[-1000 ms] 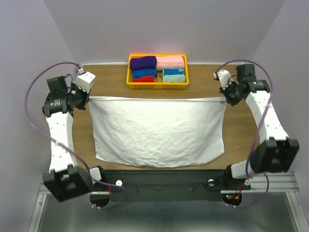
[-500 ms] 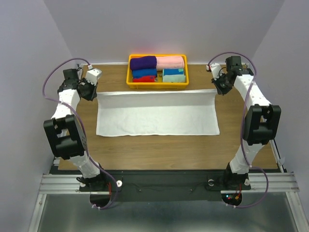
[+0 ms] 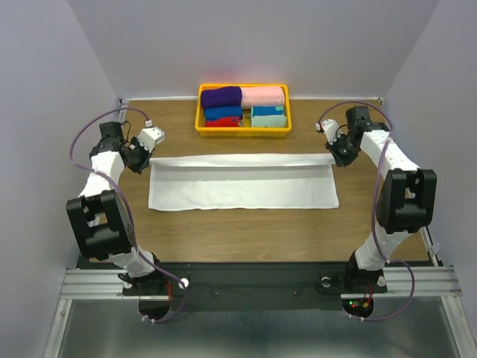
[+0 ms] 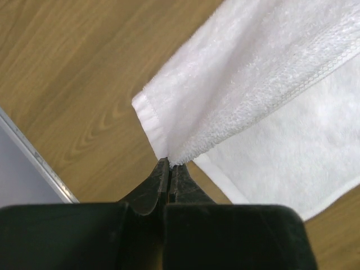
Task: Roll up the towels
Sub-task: Fold the towel
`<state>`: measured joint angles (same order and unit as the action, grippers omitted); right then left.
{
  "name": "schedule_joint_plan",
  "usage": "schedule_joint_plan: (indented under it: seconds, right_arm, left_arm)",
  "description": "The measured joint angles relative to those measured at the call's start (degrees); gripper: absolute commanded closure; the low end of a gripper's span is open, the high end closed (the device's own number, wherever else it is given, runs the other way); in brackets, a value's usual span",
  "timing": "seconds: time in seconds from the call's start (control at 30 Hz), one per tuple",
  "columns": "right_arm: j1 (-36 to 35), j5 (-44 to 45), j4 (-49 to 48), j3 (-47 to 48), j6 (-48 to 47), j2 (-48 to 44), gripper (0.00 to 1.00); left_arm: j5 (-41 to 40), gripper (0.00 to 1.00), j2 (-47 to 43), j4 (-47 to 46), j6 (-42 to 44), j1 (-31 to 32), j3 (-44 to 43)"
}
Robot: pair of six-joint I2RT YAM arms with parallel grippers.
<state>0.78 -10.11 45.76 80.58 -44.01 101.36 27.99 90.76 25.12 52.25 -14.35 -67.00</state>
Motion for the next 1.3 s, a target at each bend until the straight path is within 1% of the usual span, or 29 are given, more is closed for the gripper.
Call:
schedule_joint_plan:
  seconds: [0.2, 0.3, 0.43, 0.67, 0.87, 1.0, 1.13, 1.3]
  right_arm:
    - [0.0, -0.07, 0.04, -5.55, -1.99, -4.57, 0.99]
    - [0.0, -0.24, 0.07, -8.74, -2.97, -6.12, 0.99]
    - [0.0, -0.42, 0.09, -12.35, -4.07, -7.13, 0.99]
    - [0.0, -1.09, 0.85, -18.12, -5.95, -10.43, 0.99]
    - [0.0, -1.51, 0.83, -20.11, -6.86, -9.88, 1.0]
    - [0.0, -2.34, 0.81, -20.06, -6.8, -8.68, 0.99]
    - [0.0, -2.71, 1.44, -18.99, -6.62, -7.76, 0.99]
    - [0.0, -2.73, 3.19, -14.45, -6.38, -7.82, 1.0]
  left_arm:
    - [-3.15, 1.0, -7.19, 3.78, 10.12, -0.55, 9.49]
    - [-4.94, 1.0, -8.33, 6.1, 14.05, -0.61, 13.07]
    - [-6.67, 1.0, -8.35, 8.66, 17.25, -0.68, 14.91]
    - [-8.2, 1.0, -8.37, 9.18, 19.67, -0.72, 14.93]
    - [-8.98, 1.0, -8.37, 9.14, 20.59, -0.72, 16.44]
    - [-9.62, 1.0, -8.31, 8.94, 20.26, -0.72, 18.01]
    - [-9.68, 1.0, -8.11, 9.03, 18.88, -0.72, 17.55]
    - [-8.57, 1.0, -6.97, 11.32, 17.0, -0.72, 11.34]
